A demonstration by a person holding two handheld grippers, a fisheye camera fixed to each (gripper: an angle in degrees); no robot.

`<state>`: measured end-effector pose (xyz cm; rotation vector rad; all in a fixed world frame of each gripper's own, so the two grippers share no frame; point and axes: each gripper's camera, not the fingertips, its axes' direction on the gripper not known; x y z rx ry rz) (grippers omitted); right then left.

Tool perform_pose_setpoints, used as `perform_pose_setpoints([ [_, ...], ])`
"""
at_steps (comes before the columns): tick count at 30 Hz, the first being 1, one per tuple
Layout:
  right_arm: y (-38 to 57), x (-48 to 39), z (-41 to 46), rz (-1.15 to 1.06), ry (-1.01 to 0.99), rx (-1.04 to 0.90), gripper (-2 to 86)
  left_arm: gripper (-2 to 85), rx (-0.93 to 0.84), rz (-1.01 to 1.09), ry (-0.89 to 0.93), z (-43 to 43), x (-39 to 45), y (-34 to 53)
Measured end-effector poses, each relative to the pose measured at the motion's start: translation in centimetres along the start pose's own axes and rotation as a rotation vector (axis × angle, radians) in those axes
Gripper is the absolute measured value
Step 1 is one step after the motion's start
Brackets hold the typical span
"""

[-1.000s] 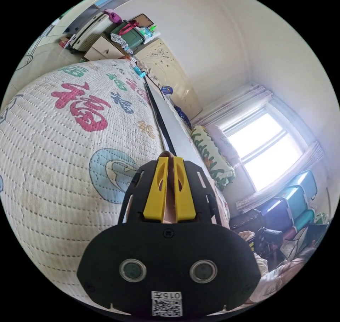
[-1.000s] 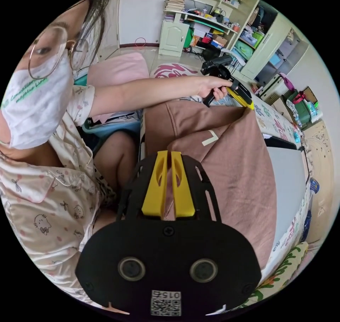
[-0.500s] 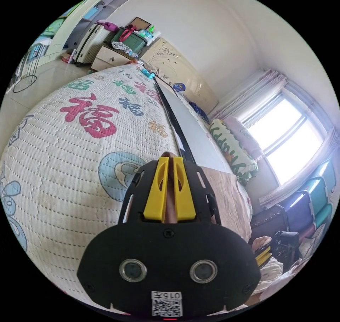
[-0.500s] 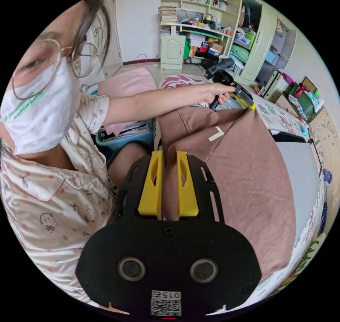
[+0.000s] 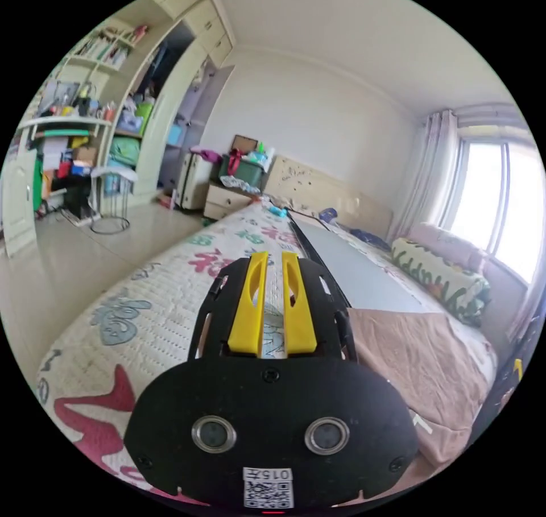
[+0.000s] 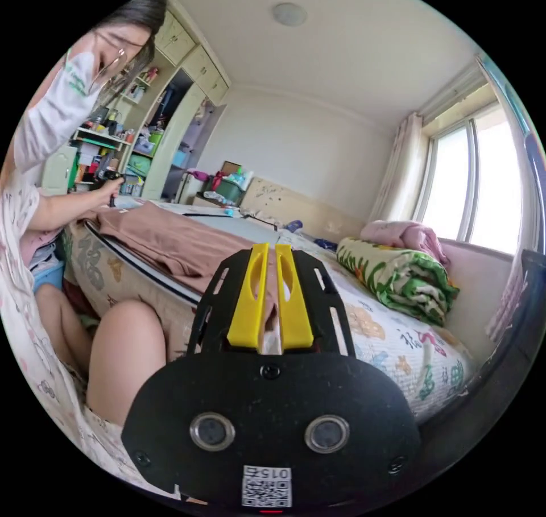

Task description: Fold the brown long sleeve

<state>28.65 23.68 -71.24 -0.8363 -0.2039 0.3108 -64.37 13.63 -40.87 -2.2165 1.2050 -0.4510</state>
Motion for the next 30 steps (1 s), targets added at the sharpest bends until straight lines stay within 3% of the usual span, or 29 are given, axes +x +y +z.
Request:
perform_pose_setpoints([
  [3,0.8,4.2,1.3,0.05,-0.085,-0.119,8.5,5.2,0.042,0.108,-0.047,-3.4,6.0,-1.8],
  [10,0.7,11.5,4.5,0.123,-0.33,-0.195,10.1,8.2,-0.197,0.278,0.255,-1.9,24.7,-7.8],
  [17,0.4,18.8,1.3,0.291,-0.525,-0.004,5.8,10.7,-0.374,0.503,0.363,5.8,45.6,-9.6],
  [22,-1.5,23.4,-2.0,0.309,-0.594,0.083,0.3,11.8,-0.617,0.722,0.449,14.5,63.3,-9.4],
  [25,-2.6,25.6,-3.3,0.322,-0.62,0.095,-0.4,12.6,-0.696,0.792,0.483,18.4,70.7,-8.1],
  [30,-3.2,29.8,-6.6,0.41,-0.64,0.173,-0.8,10.2,-0.833,0.849,0.381,23.3,75.7,-5.9],
])
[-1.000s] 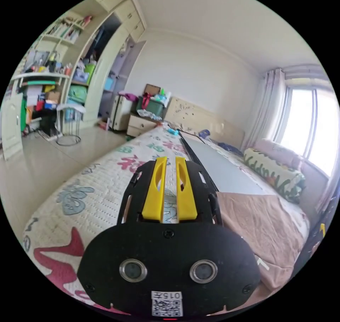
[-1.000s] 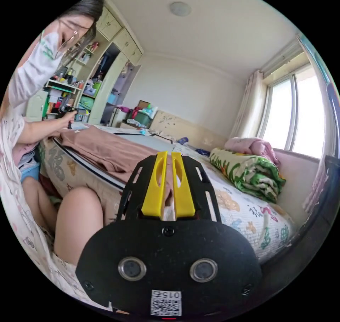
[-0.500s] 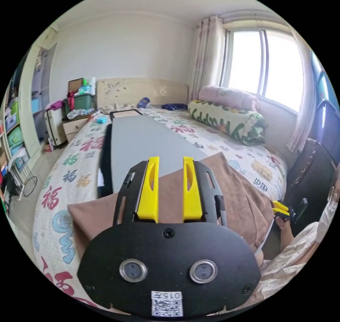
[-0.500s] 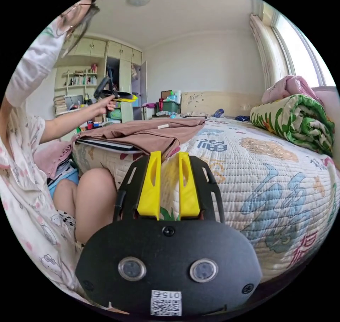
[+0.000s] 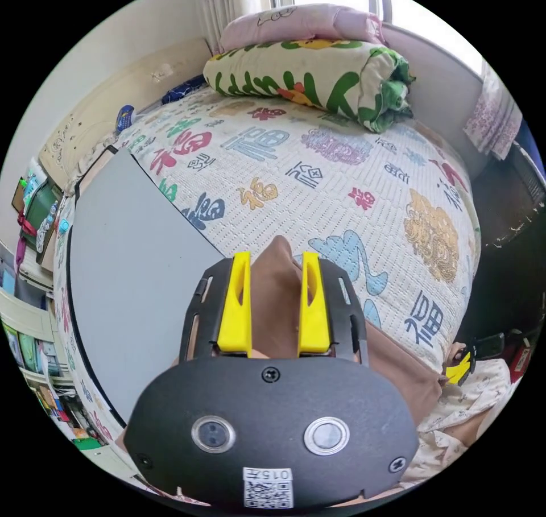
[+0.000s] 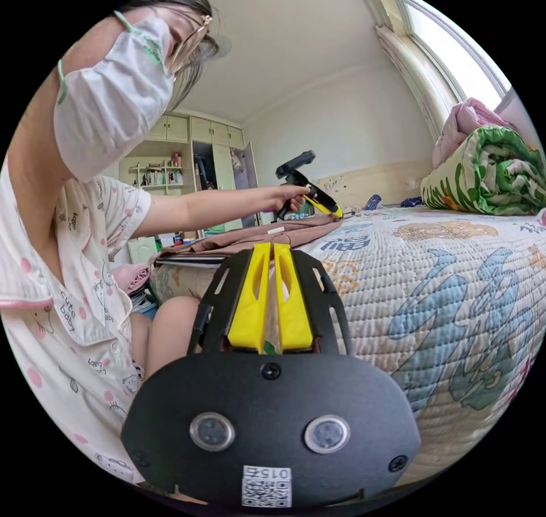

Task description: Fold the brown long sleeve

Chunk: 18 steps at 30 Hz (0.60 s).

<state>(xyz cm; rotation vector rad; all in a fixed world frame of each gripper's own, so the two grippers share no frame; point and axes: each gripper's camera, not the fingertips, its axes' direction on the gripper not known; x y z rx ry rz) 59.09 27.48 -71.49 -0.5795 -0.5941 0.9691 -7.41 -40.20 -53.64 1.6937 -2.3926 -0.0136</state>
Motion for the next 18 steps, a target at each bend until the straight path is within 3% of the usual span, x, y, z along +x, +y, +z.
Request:
perform_pose_setpoints([
  [3,-1.4,0.3,-2.2,0.007,-0.015,0.028,-0.9,3.9,-0.058,0.016,-0.019,0.9,-0.3,-0.5],
  [8,-4.7,1.0,-6.7,0.05,-0.037,0.105,-0.9,1.9,0.113,-0.011,-0.07,-2.7,-0.7,0.7],
  [11,-7.5,0.6,-10.6,0.0,0.094,0.16,-0.9,1.6,0.251,-0.034,-0.049,-6.0,-1.0,0.9],
  [14,-11.3,0.2,-15.2,-0.047,0.182,0.264,-0.8,1.4,0.444,-0.077,0.05,-9.9,-1.5,1.6],
  [18,-15.5,-2.4,-19.0,-0.152,-0.001,0.363,-0.4,1.3,0.664,-0.114,0.28,-14.8,-5.2,5.7],
])
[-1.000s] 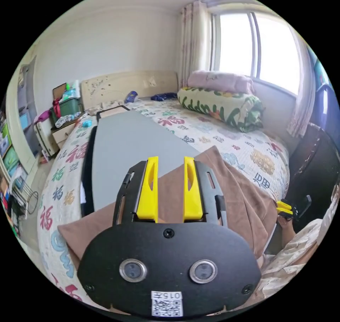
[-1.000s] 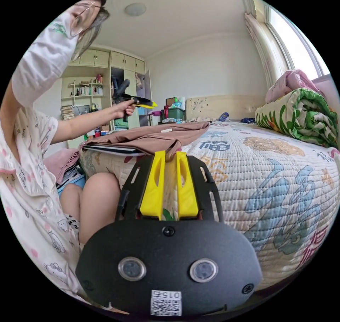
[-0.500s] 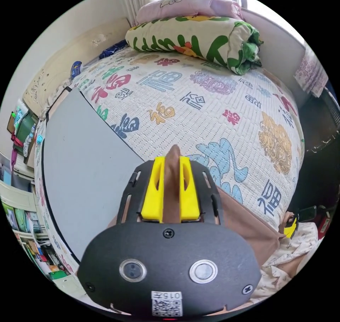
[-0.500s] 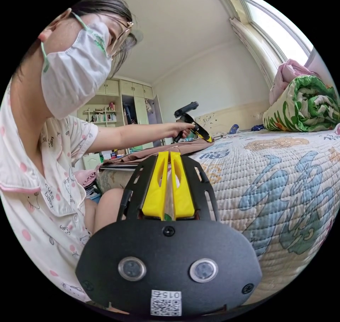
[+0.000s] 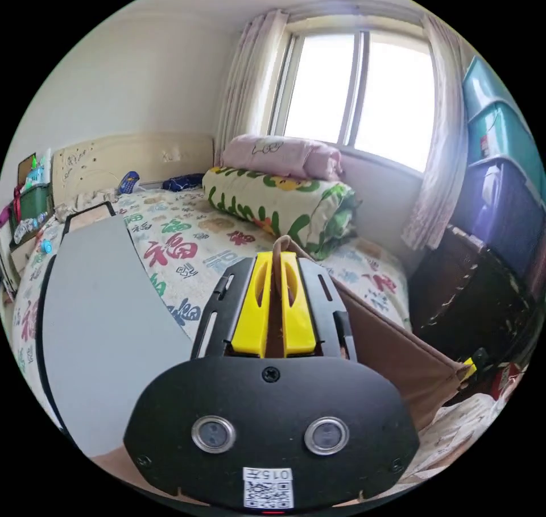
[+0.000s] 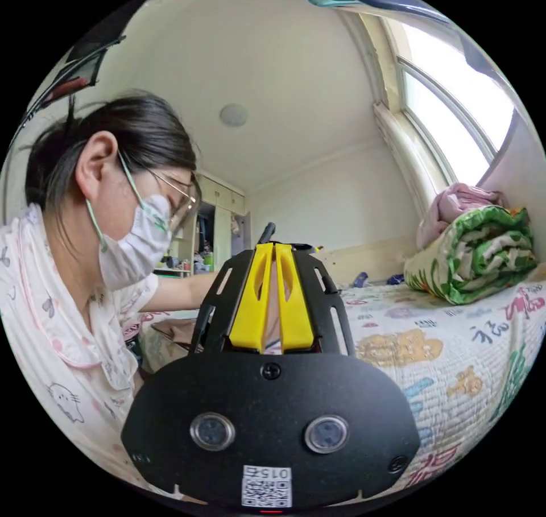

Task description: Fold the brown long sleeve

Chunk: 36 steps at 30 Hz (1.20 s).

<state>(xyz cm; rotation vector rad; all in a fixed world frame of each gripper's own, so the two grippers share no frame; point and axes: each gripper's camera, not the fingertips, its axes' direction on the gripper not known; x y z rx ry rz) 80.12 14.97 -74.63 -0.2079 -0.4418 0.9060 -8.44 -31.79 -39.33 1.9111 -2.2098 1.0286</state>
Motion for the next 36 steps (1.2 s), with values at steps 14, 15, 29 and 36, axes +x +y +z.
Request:
perform_pose_setpoints([
  [14,11.7,-15.8,20.6,0.33,-0.792,-0.303,-0.2,1.2,0.08,-0.217,-0.027,-26.2,-22.4,22.7],
  [15,13.2,-17.4,22.3,0.34,-0.805,-0.349,-0.2,1.2,0.042,-0.246,-0.039,-27.1,-24.6,24.7],
  [29,26.9,-27.5,31.3,0.316,-0.828,-0.652,-0.1,2.8,-0.127,-0.234,-0.016,-27.3,-34.7,35.5],
  [36,32.5,-30.3,29.9,0.162,-0.787,-0.619,-0.1,7.4,-0.105,-0.341,-0.063,-28.5,-36.7,40.2],
])
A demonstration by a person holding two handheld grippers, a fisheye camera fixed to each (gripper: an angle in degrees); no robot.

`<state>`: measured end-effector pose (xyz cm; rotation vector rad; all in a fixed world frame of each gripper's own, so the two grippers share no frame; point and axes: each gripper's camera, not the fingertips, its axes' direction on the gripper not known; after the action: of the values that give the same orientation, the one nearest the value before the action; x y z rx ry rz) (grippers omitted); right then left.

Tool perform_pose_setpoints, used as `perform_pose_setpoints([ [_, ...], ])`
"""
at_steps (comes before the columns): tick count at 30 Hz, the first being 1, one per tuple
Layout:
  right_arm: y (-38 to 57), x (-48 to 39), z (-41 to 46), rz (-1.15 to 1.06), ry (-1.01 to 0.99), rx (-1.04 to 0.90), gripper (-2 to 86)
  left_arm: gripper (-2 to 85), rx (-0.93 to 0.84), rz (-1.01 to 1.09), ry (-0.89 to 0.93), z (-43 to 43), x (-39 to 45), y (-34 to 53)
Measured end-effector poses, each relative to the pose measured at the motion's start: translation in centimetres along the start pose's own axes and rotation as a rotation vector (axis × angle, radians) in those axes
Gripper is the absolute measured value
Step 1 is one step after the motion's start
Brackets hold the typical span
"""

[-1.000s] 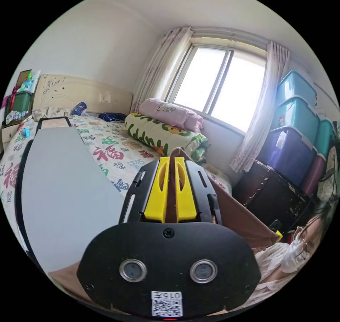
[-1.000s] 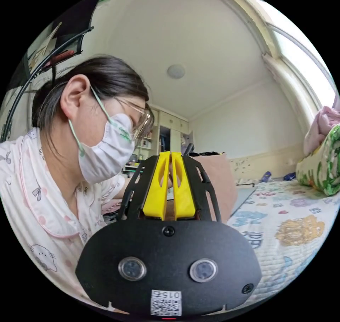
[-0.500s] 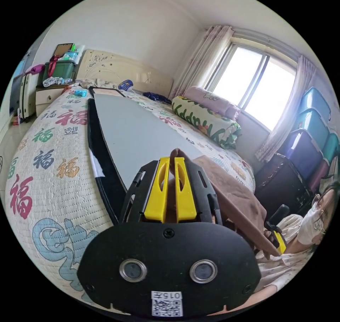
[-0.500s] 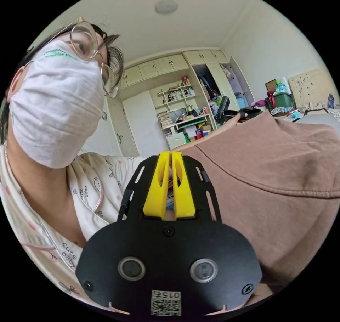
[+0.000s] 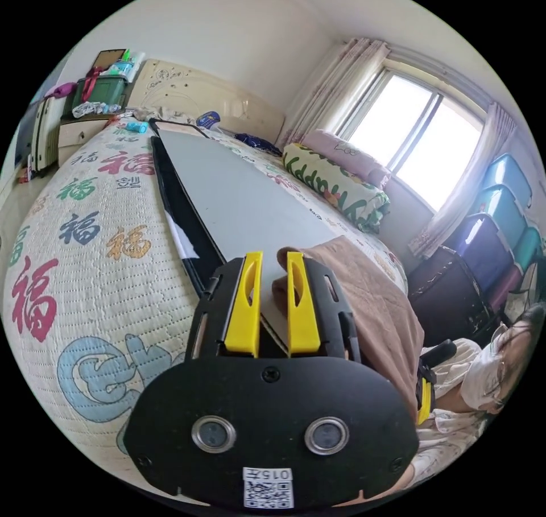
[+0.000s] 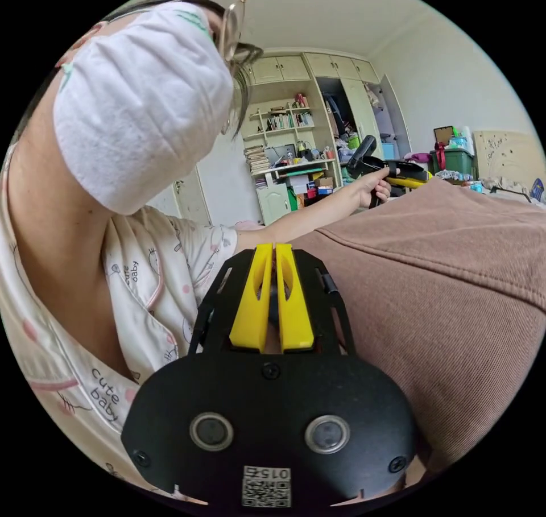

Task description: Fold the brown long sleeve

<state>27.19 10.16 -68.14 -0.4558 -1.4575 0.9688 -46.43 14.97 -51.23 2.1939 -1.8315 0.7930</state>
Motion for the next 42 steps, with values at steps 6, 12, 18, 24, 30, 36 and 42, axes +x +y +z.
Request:
perform_pose_setpoints([
  [6,3.5,1.8,2.2,0.069,-0.069,0.028,-0.1,8.6,0.221,-0.077,-0.16,-3.0,-0.5,3.6],
  [12,5.7,1.9,5.5,0.052,-0.051,0.026,-0.1,13.7,-0.045,-0.009,0.054,3.5,1.3,3.1],
  [18,7.1,0.0,9.5,-0.052,0.053,0.009,-0.5,2.8,-0.101,0.091,-0.033,6.4,3.9,3.9],
  [24,7.3,-0.1,15.2,-0.074,0.053,-0.05,-0.9,1.8,-0.124,0.143,-0.199,8.3,5.5,4.6],
  [30,6.9,0.6,19.9,-0.07,0.083,-0.082,-0.5,2.3,-0.201,0.142,-0.228,11.3,4.9,4.9],
  [36,5.4,0.4,25.4,-0.109,-0.032,-0.181,2.8,3.6,-0.192,0.124,-0.175,12.6,3.4,5.2],
  [42,-0.2,1.3,24.3,-0.1,0.0,-0.036,5.7,9.1,-0.168,0.052,-0.147,13.3,1.1,5.2],
])
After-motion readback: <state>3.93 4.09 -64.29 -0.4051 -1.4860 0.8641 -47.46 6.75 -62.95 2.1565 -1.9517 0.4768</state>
